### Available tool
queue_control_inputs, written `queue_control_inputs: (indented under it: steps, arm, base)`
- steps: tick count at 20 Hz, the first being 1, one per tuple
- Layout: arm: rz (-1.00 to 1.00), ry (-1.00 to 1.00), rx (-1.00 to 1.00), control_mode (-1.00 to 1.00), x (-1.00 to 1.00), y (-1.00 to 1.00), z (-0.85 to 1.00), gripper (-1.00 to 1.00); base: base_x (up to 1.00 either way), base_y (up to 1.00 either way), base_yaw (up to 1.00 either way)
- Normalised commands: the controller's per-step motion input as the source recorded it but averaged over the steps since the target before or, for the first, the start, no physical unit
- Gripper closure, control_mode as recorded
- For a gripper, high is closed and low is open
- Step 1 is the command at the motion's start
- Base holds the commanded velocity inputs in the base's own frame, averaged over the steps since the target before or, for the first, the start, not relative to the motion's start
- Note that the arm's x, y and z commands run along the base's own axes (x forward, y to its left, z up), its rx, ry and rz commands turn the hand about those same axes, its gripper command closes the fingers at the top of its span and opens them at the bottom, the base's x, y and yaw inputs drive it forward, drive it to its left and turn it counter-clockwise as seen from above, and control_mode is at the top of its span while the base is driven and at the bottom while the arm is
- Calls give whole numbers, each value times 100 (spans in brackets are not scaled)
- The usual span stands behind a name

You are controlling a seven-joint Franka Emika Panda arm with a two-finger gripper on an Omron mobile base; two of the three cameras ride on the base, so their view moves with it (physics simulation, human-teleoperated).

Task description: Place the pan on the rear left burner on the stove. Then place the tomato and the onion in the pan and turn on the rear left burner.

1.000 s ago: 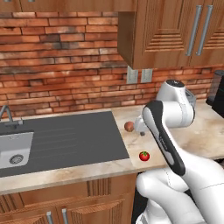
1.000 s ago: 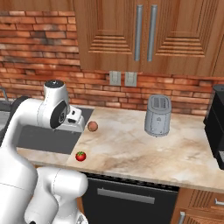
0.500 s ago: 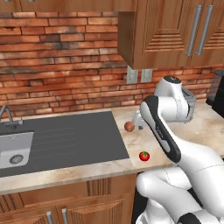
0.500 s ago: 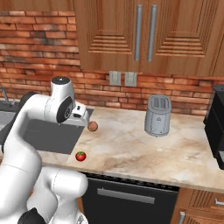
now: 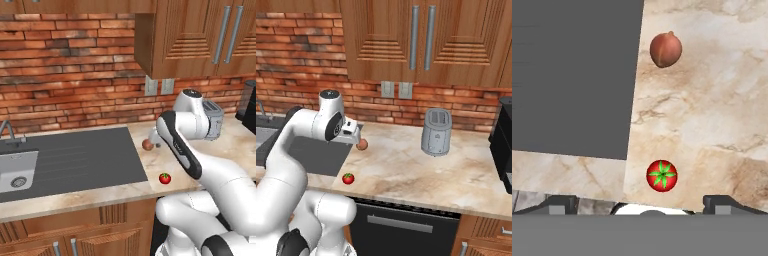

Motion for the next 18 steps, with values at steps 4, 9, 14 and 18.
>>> queue_control_inputs:
  steps: [4,9,14,18]
  arm:
    - [0,0,0,-100,48,0,-24,-100]
    - [0,0,0,-100,47,0,-26,-100]
    - [0,0,0,-100,40,0,-25,-100]
    - [0,0,0,-100,38,0,-19,-100]
  base:
    - [0,0,0]
    - [0,0,0]
    - [0,0,0]
    - [0,0,0]
